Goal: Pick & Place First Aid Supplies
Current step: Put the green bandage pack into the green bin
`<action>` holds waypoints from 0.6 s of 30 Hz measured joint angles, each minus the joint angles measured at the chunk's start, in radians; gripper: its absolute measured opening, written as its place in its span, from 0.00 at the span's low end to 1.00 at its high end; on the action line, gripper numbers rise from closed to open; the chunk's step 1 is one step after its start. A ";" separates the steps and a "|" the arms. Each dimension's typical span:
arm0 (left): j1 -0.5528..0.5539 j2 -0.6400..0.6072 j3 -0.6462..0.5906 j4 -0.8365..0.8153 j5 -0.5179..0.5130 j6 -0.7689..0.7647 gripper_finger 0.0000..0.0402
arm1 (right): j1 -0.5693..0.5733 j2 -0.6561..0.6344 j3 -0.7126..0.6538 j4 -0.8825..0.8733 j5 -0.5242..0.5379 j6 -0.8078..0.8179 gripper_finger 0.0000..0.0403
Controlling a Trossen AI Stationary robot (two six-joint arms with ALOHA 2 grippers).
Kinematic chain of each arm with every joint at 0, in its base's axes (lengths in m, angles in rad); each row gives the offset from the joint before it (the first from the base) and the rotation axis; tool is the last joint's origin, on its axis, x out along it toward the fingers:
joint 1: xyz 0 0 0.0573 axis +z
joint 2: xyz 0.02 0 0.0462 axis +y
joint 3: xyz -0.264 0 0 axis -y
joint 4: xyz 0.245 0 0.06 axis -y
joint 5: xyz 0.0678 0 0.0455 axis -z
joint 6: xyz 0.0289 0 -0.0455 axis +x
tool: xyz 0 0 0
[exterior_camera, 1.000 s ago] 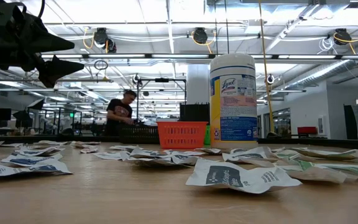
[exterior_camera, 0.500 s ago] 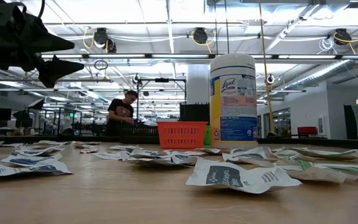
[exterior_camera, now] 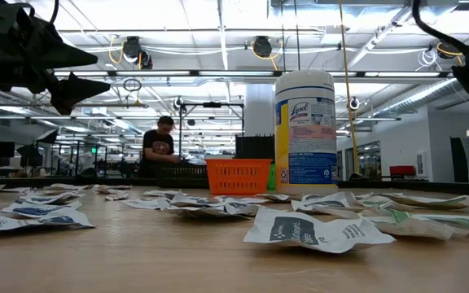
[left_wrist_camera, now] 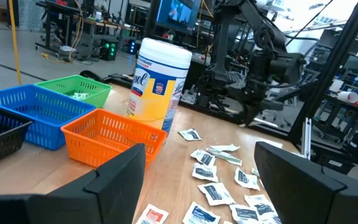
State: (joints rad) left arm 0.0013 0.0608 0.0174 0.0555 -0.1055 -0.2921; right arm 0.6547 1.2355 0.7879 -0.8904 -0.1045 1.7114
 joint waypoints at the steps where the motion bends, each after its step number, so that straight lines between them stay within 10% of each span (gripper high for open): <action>1: 0.000 0.000 0.000 0.000 0.000 0.000 0.76 | -0.013 -0.010 0.006 -0.022 -0.004 -0.027 0.00; 18: 0.000 0.000 0.000 0.000 0.000 0.000 0.76 | -0.209 -0.058 0.187 -0.266 -0.005 -0.387 0.00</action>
State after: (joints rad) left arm 0.0013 0.0607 0.0177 0.0555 -0.1055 -0.2923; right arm 0.4455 1.1778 0.9745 -1.1563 -0.1097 1.3249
